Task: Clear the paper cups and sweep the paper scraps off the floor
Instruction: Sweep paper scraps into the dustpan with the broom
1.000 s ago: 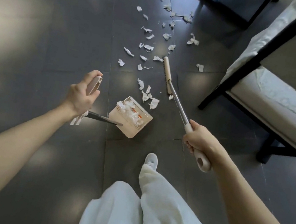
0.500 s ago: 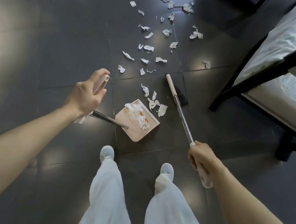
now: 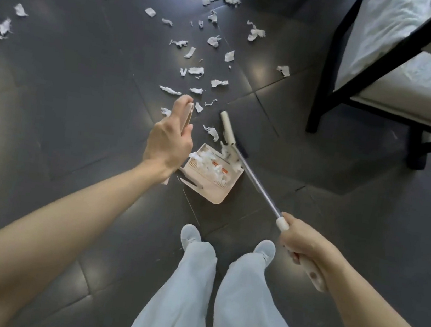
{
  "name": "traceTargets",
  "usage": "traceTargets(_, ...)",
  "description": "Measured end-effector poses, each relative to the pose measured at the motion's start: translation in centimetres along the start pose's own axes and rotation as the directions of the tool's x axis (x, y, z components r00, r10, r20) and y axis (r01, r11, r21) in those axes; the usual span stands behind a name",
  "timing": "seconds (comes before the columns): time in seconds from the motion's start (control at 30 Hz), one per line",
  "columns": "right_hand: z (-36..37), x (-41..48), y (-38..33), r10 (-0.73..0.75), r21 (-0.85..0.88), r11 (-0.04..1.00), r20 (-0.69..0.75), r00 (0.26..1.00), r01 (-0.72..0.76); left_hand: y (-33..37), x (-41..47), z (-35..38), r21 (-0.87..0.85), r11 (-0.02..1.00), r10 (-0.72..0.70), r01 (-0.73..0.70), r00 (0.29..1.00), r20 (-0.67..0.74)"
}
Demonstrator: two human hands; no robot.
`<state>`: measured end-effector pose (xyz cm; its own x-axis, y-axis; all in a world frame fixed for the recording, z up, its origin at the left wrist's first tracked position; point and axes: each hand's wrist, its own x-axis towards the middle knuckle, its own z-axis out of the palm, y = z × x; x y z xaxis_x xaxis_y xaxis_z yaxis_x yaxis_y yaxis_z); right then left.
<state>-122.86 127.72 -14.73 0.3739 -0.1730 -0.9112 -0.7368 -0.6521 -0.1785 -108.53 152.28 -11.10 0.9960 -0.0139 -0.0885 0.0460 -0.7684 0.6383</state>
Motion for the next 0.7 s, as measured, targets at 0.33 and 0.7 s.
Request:
traceTargets(0.33, -1.7, -6.9, -0.8, -0.039, 0.011, 0.999, 0.032, 0.999, 0.038, -2.1, 0.8, -2.8, 0.005, 0.999, 0.048, -0.048, 0.998, 0.047)
traceTargets(0.7, 2.0, -1.1, -11.3, -0.134, -0.298, 0.951, -0.172, 0.976, 0.078, -9.4, 0.9, -8.4, 0.029, 0.999, -0.03, 0.032, 0.998, -0.046)
